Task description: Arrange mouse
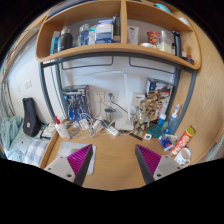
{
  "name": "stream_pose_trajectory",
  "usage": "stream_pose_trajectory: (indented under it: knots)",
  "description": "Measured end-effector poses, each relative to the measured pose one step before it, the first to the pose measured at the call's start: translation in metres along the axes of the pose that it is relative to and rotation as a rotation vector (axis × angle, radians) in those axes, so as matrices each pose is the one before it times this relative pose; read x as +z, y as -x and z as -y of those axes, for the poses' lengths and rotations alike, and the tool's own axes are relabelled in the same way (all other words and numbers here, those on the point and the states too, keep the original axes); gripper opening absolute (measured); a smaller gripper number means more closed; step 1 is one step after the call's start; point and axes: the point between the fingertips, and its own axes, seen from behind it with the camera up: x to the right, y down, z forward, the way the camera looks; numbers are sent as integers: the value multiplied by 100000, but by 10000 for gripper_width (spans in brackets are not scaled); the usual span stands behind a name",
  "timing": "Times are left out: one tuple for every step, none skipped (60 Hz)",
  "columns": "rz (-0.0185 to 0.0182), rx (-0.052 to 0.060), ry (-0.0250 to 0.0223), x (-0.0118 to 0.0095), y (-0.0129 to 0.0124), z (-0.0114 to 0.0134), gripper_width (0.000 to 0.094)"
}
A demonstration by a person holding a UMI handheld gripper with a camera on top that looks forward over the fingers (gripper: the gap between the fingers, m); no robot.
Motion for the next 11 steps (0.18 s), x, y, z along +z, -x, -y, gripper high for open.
stream_pose_trajectory:
  knots:
    - [-81,55,215,-262,-386,-255,854]
    - [-17,114,128,-267,-389,-229,852]
    - [6,109,51,-238,-354,-210,853]
    - [-4,70,68,-233,-359,-191,854]
    - [-33,130,14,-213,-348,-185,853]
    - [-92,155,-36,-194,-323,-174,855]
    - [-130,162,-32,-167,-325,-162,855]
    - [-456,355,152,-149,-206,-90,852]
    - [-200,118,-97,-71,-390,-219,853]
    - [-323,82,21,-102,-354,-146,852]
    - [-270,-28,32,-103,-327,-123,851]
